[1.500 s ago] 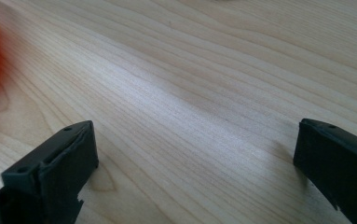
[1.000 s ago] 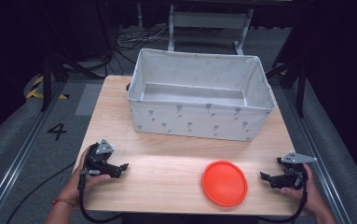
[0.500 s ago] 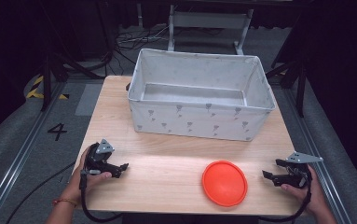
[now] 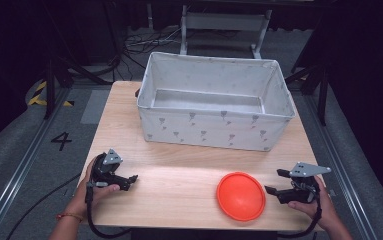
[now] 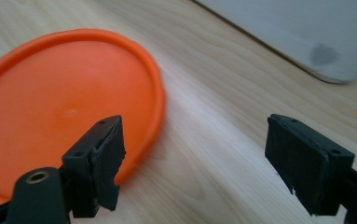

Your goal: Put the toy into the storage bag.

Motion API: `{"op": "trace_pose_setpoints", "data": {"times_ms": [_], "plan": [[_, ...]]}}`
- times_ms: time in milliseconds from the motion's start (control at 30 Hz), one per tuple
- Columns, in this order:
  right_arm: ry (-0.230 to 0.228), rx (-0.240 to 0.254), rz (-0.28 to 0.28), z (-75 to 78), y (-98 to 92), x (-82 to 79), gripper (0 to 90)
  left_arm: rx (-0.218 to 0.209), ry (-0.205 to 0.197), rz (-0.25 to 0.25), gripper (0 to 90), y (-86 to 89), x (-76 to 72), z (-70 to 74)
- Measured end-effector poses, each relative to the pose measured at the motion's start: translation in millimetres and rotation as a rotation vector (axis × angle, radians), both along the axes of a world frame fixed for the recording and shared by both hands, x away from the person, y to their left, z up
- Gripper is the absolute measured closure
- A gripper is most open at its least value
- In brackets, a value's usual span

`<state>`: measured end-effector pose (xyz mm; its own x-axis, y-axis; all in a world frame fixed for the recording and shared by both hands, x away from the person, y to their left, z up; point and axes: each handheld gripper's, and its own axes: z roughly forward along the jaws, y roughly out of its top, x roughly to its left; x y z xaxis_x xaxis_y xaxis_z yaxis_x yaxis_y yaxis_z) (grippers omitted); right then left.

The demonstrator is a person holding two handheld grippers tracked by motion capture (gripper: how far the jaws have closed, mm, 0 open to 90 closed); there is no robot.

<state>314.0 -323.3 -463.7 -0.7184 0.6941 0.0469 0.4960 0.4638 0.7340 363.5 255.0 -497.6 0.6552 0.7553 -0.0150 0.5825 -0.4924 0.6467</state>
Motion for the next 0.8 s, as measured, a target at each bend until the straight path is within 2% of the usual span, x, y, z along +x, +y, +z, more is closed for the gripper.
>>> {"op": "trace_pose_setpoints", "data": {"times_ms": [100, 200, 467, 700, 800], "plan": [[0.022, -0.023, 0.058, -3.0, 20.6, 2.3, 20.9, 0.002, -0.003, -0.001, 0.4, 0.1, 0.2, 0.0], [0.040, -0.060, 0.079, -11.2, 34.2, 8.1, 24.2, 0.002, -0.002, -0.001, 0.4, 0.1, 0.2, 0.0], [0.088, -0.079, 0.090, -26.8, 48.5, 17.4, 17.3, 0.001, -0.005, 0.000, 0.4, 0.1, 0.2, -0.2], [0.089, -0.081, 0.103, -29.7, 53.1, 15.5, 10.6, 0.002, -0.004, -0.001, 0.4, 0.2, 0.2, 0.0], [0.089, -0.080, 0.107, -29.9, 54.9, 14.9, 10.7, 0.002, -0.003, -0.002, 0.3, 0.2, 0.2, 0.0]]}}
